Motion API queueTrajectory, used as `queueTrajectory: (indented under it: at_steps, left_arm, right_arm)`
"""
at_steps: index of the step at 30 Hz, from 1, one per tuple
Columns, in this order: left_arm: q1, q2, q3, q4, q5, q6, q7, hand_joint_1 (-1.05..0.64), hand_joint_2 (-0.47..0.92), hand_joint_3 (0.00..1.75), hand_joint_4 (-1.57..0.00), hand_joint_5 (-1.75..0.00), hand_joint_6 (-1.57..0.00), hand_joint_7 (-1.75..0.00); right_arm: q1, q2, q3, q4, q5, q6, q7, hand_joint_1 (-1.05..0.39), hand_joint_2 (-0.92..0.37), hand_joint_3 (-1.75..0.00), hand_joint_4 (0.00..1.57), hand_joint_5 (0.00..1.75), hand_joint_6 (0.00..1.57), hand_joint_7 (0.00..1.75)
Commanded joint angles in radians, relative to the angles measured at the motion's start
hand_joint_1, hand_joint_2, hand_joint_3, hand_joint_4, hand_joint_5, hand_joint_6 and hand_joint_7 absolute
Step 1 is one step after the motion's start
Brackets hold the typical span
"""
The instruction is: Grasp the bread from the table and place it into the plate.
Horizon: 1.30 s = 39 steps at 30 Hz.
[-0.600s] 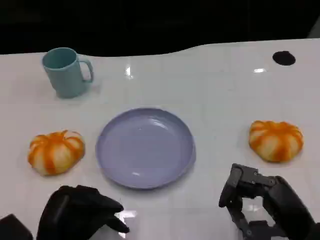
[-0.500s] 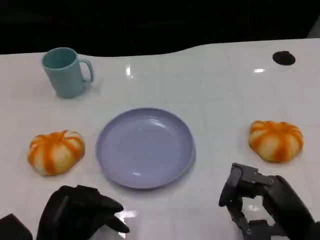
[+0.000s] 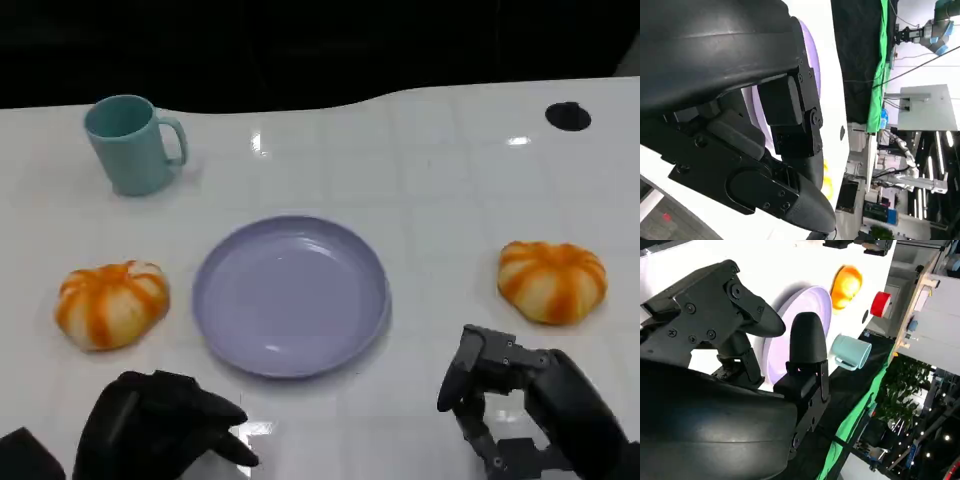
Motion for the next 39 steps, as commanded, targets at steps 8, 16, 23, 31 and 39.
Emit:
queueTrajectory:
  at_steps: [8, 16, 23, 31, 39]
  left_arm:
    - [0.0, 0.013, 0.004, -0.008, 0.001, -0.007, 0.001, -1.05, 0.78, 0.0, -1.57, -0.36, -1.57, -0.14]
    - [-0.003, 0.016, 0.006, -0.003, -0.002, -0.008, -0.004, -1.05, 0.79, 0.01, -1.57, -0.36, -1.57, -0.13]
    - [-0.006, 0.016, 0.006, 0.0, -0.001, -0.004, -0.003, -1.05, 0.78, 0.0, -1.57, -0.36, -1.57, -0.13]
    - [0.0, 0.013, 0.005, -0.007, 0.0, -0.009, 0.0, -1.05, 0.78, 0.0, -1.57, -0.36, -1.57, -0.13]
    - [0.0, 0.011, 0.003, -0.01, -0.004, -0.005, -0.003, -1.05, 0.78, 0.0, -1.57, -0.36, -1.57, -0.12]
  right_arm:
    - [0.004, -0.006, -0.012, -0.018, 0.003, 0.01, -0.006, -0.13, -0.45, -1.27, 0.77, 1.75, 0.62, 1.57]
    - [-0.01, -0.001, -0.029, -0.026, 0.044, 0.027, 0.005, -0.11, -0.54, -1.07, 0.73, 1.65, 0.68, 1.31]
    - [-0.047, -0.032, -0.058, -0.013, -0.034, -0.046, -0.034, -0.1, -0.57, -0.79, 0.56, 1.13, 0.65, 0.72]
    - [-0.089, -0.095, -0.085, 0.001, -0.267, -0.149, -0.165, -0.23, -0.69, -0.47, 0.35, 0.86, 0.59, 0.3]
    - [-0.128, -0.17, -0.095, -0.033, -0.562, -0.098, -0.355, -0.36, -0.87, -0.1, 0.24, 0.64, 0.56, 0.11]
